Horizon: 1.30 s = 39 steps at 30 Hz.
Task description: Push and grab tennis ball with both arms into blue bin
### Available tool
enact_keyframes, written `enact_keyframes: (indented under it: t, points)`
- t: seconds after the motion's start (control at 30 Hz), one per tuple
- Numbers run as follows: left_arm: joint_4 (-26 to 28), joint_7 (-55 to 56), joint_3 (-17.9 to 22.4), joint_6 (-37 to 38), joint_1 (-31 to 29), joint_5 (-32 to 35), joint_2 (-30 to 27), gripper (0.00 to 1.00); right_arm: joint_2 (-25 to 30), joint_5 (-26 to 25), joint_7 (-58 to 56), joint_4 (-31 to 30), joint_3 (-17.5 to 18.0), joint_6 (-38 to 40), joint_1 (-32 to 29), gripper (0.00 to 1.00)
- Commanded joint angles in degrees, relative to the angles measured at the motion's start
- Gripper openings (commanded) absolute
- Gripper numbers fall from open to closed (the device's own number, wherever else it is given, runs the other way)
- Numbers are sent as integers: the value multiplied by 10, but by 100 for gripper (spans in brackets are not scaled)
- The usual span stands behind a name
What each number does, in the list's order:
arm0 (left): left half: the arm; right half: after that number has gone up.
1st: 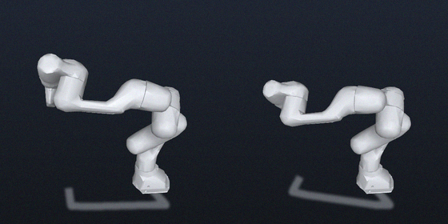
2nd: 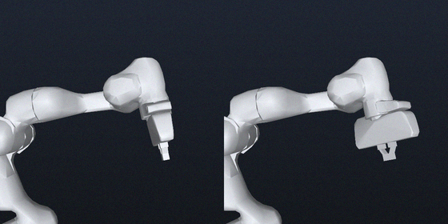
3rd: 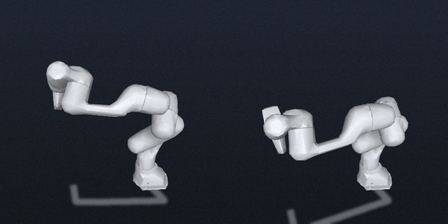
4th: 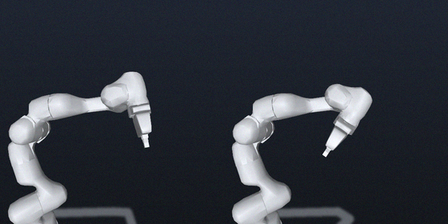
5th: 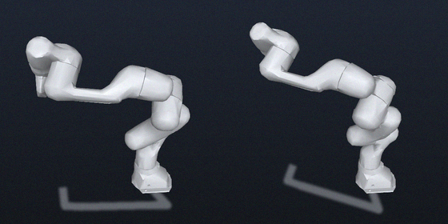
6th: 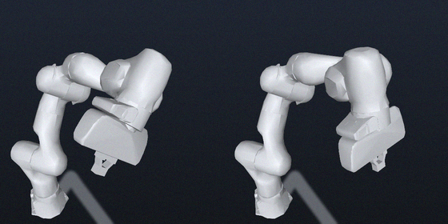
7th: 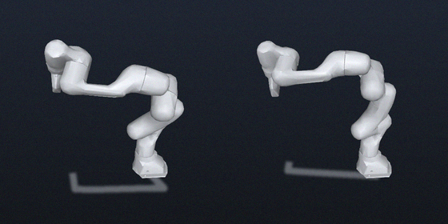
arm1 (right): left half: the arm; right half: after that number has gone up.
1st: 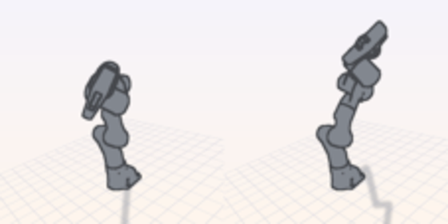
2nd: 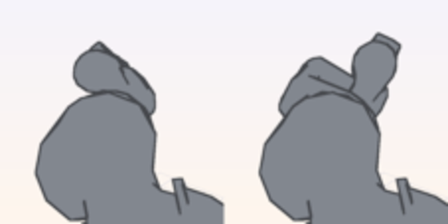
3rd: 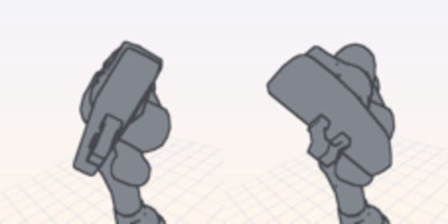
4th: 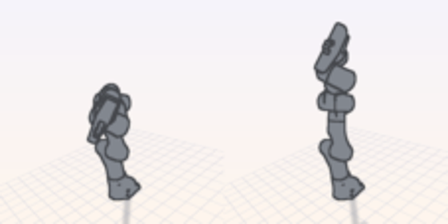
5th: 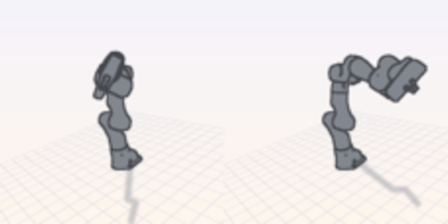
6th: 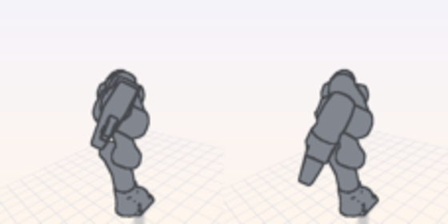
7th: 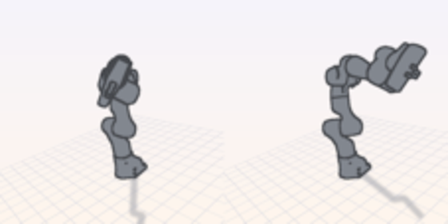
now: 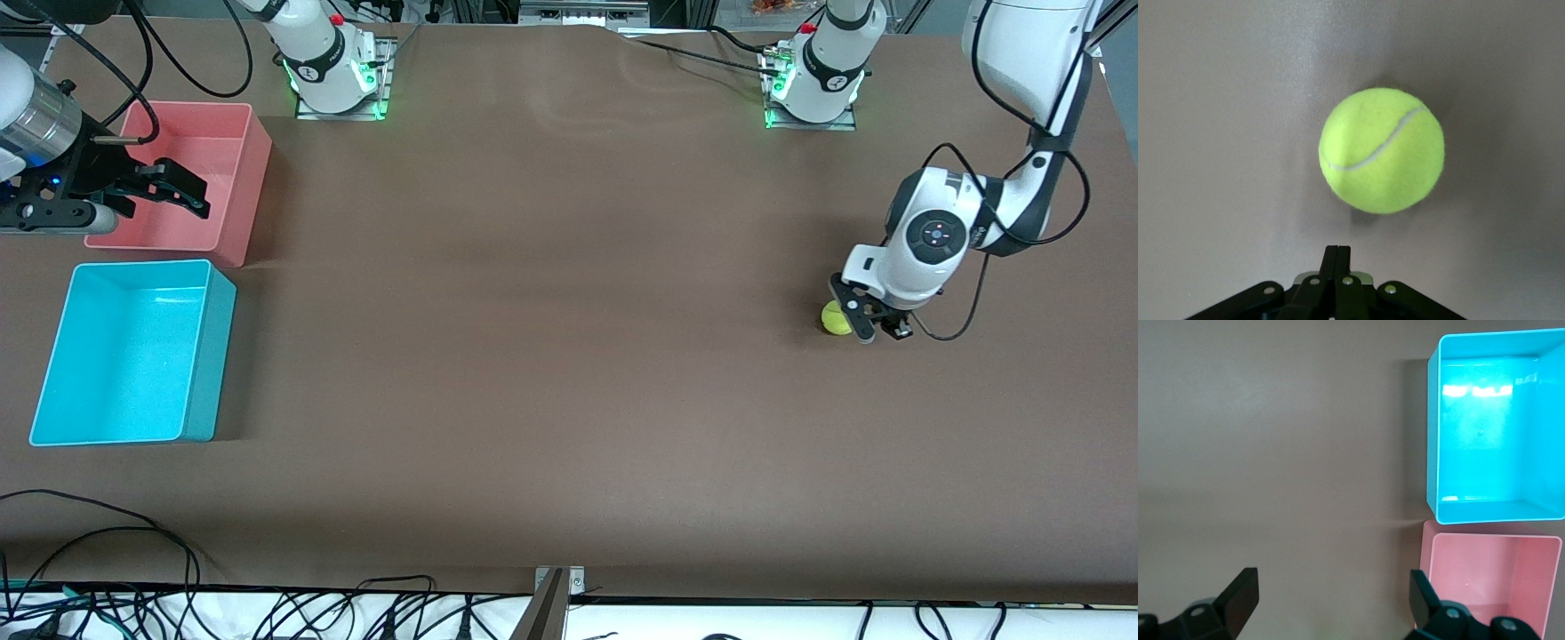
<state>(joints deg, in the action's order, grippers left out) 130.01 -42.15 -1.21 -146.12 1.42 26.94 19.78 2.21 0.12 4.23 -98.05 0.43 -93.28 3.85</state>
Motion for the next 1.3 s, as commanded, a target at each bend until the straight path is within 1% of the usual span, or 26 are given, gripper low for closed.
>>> enact_keyframes:
  t: [0.0,0.13,0.2,0.27,0.37,0.5,0.93,1.07,1.27]
  points:
    - [-1,127,-50,0,19,-7,-1,0,3,4,3,8,1,11,0,100]
    - [-14,223,-93,18,24,-14,-4,0,3,4,3,8,1,11,0,100]
    - [-35,245,-103,50,26,-26,-4,0,3,3,3,8,1,11,0,100]
    - [-56,243,-107,86,27,-43,-5,0,3,4,3,8,1,11,0,100]
    - [-67,231,-107,113,27,-51,-11,0,3,4,3,8,1,11,0,100]
    - [-66,217,-107,113,25,-52,-11,0,3,4,3,9,1,11,0,100]
    - [-65,220,-107,113,25,-51,-18,0,3,1,-1,8,1,12,0,100]
    - [-65,231,-107,113,25,-52,-33,0,2,1,-3,12,1,19,0,100]
    - [-58,275,-107,115,24,-52,-69,0,1,1,-1,15,1,21,1,100]
